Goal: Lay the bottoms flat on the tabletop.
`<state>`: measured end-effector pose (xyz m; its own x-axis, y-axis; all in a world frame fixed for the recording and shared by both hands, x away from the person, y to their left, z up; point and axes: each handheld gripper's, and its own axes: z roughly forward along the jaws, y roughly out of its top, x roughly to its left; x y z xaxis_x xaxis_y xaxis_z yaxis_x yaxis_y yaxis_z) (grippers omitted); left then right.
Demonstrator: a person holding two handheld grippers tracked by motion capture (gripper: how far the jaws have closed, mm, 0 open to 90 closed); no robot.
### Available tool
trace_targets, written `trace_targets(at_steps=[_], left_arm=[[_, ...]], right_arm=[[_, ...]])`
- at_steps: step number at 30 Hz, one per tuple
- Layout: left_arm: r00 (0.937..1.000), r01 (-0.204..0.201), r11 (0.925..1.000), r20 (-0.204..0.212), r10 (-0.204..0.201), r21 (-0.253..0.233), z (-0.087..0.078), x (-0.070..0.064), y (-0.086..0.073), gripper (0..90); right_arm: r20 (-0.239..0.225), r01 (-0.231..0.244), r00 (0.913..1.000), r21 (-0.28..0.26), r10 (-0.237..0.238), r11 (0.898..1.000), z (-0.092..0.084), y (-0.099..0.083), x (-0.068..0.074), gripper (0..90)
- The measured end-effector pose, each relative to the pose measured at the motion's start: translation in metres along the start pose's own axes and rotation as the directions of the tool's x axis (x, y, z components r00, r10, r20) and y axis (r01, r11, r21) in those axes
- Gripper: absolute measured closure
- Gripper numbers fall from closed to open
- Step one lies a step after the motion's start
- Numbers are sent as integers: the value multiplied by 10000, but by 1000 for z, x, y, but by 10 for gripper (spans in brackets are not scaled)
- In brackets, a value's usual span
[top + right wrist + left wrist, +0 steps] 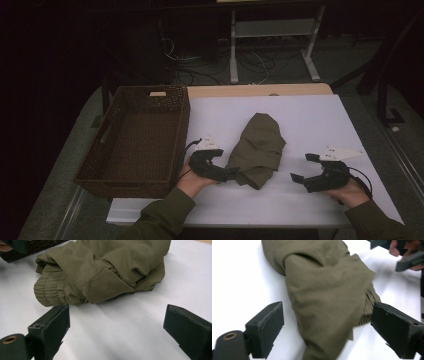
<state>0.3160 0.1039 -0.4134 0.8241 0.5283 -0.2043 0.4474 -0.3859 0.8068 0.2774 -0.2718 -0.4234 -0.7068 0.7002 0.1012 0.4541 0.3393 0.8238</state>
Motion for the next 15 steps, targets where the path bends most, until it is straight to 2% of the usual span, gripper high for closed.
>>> trace_targets(at_steps=[3, 7, 11, 15], left_arm=[[9998, -72, 10000, -168, 72, 26, -4, -5, -6, 113], [9998, 58, 10000, -179, -58, 5, -8, -8, -14, 110], [9997, 83, 10000, -219, -82, 53, -10, -10, -21, 63], [9999, 89, 9995, -87, -87, 308, -10, -12, -27, 33]], right_arm=[[-7, 2, 10000, 38, -2, 10000, 1, 0, 0, 67], [-17, -1, 10000, 58, 1, 10000, 1, 0, 0, 68], [-18, -9, 10000, 86, 9, 10000, 1, 0, 0, 69], [-41, -29, 10000, 179, 30, 9998, 2, 0, 0, 71]])
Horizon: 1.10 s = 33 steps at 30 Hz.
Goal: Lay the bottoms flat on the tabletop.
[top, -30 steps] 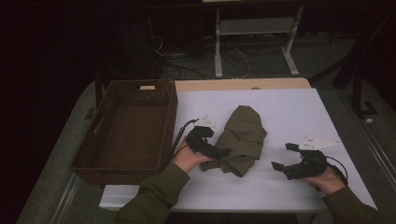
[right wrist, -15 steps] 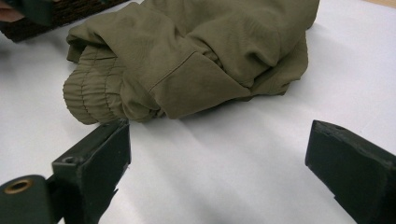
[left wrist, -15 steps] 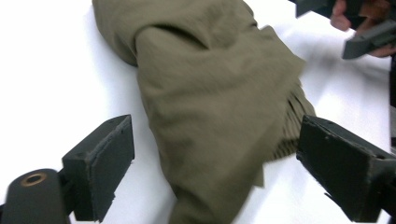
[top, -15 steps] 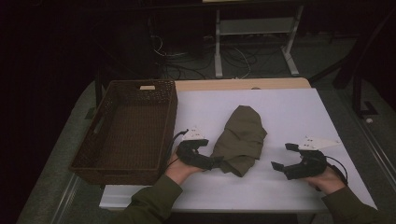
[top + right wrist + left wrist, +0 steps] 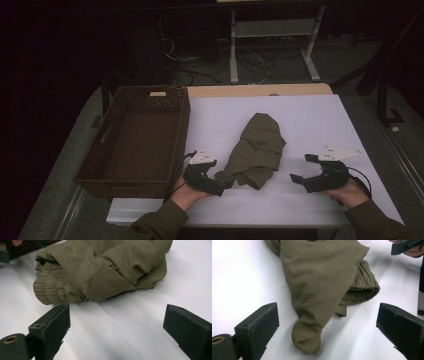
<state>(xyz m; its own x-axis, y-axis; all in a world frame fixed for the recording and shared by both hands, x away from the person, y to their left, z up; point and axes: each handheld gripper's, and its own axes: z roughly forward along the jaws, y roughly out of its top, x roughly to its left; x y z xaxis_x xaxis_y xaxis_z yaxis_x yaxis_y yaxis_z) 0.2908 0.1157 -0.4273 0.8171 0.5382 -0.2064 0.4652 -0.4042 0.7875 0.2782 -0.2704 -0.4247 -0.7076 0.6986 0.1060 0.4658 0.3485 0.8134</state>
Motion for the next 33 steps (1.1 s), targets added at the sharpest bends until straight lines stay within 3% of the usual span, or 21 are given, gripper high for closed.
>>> trace_targets(at_steps=[11, 19, 27, 33], left_arm=[[9981, -608, 9981, -128, 609, 101, -3, -4, -15, 0], [9980, -607, 9978, 189, 602, 272, -4, -6, -17, 0], [9973, -730, 9972, 118, 728, 180, -1, -6, -16, 0], [9977, -673, 9976, 118, 671, 184, 0, -6, -15, 0]], right_arm=[[-342, -90, 9994, 433, 104, 9990, 2, 0, 1, 139], [-457, -409, 9979, 1041, 459, 9937, 9, -1, 1, 216], [-597, -569, 9959, 1614, 673, 9852, 19, -2, 2, 321], [-712, -360, 9963, 1654, 484, 9856, 25, 1, 7, 354]])
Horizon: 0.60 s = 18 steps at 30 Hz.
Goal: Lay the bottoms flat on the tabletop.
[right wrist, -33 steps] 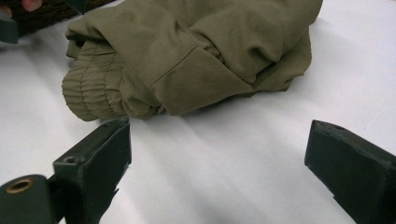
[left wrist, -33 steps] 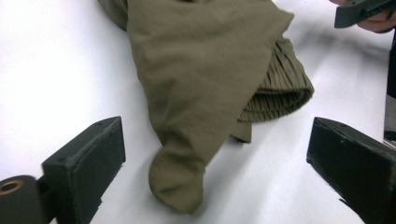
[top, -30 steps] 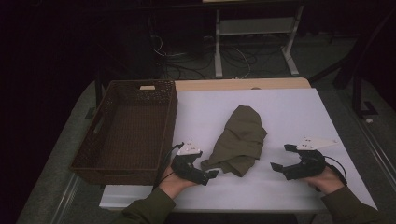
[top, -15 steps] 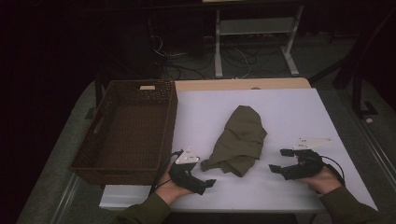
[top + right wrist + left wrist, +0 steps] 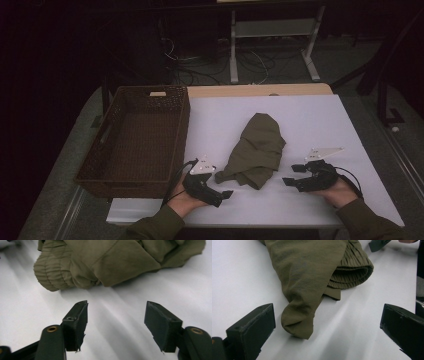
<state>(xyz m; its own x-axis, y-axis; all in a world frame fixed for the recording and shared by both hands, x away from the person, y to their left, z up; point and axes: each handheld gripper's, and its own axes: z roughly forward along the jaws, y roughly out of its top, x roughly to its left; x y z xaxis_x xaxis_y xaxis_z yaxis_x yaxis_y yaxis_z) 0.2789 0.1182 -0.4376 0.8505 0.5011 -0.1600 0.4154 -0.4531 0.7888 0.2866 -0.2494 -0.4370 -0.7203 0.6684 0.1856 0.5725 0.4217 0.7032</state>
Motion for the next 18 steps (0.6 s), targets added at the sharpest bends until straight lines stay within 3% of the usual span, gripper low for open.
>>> trace_targets(at_steps=[6, 18], left_arm=[[10000, 26, 10000, -23, -26, 6, 1, 1, 1, 0], [10000, 92, 10000, -27, -92, 1, 2, 2, 1, 0]], right_arm=[[48, 183, 9998, 129, -184, 9997, 4, 4, 3, 390], [71, -78, 9999, 185, 77, 9998, 14, 11, 0, 450]])
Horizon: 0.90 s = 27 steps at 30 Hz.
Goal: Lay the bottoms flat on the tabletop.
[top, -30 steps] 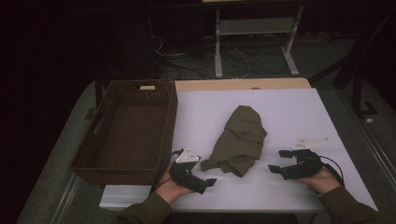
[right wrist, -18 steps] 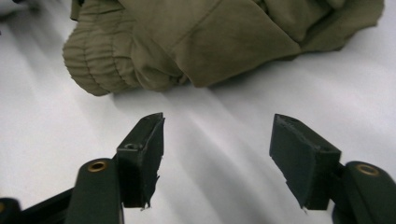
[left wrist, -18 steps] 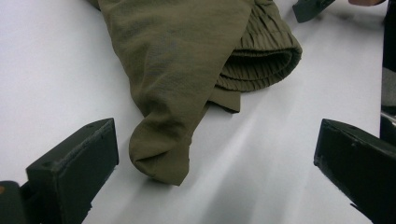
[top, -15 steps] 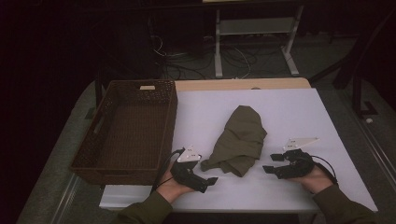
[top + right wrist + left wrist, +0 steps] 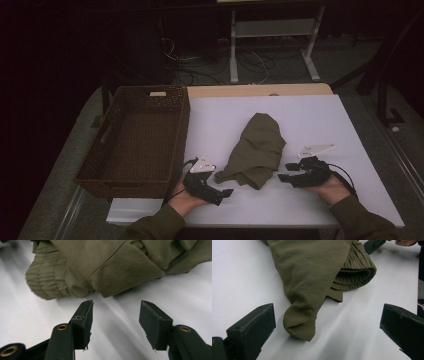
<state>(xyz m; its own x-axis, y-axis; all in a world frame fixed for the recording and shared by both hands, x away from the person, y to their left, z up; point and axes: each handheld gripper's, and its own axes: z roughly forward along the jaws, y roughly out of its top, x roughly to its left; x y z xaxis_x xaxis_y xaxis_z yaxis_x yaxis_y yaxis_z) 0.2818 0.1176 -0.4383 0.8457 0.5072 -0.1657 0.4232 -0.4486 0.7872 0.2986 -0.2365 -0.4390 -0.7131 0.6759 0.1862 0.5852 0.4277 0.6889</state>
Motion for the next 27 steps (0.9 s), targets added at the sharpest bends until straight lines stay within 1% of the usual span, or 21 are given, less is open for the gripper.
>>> trace_targets(at_steps=[3, 5, 13, 19, 22, 24, 27], left_arm=[[10000, 11, 10000, -7, -11, -50, 1, 0, 0, 0], [10000, -3, 10000, -12, 3, -42, 1, 0, 0, 0], [10000, 19, 10000, -50, -19, -55, 0, 1, 0, 0], [10000, -3, 10000, -36, 3, -42, 1, 1, 1, 0], [10000, 6, 10000, 57, -5, -86, 0, 1, 1, 0], [10000, 16, 9999, 22, -16, -117, 0, 2, 1, 0], [10000, 47, 10000, -15, -47, -40, 1, 2, 1, 0]], right_arm=[[-9, -95, 10000, -85, 95, 9999, 3, 3, -2, 478], [-4, -62, 10000, -98, 61, 9999, 4, 4, -3, 489], [-122, -99, 9999, 74, 100, 9999, 11, 5, -3, 528], [-214, -125, 9997, 28, 125, 9999, 14, 7, -4, 580], [-243, -90, 9997, 78, 92, 9999, 15, 8, -5, 642], [-207, -28, 9998, 31, 28, 10000, 15, 9, -5, 715], [-174, 119, 9998, 51, -118, 9999, 16, 10, -4, 801]])
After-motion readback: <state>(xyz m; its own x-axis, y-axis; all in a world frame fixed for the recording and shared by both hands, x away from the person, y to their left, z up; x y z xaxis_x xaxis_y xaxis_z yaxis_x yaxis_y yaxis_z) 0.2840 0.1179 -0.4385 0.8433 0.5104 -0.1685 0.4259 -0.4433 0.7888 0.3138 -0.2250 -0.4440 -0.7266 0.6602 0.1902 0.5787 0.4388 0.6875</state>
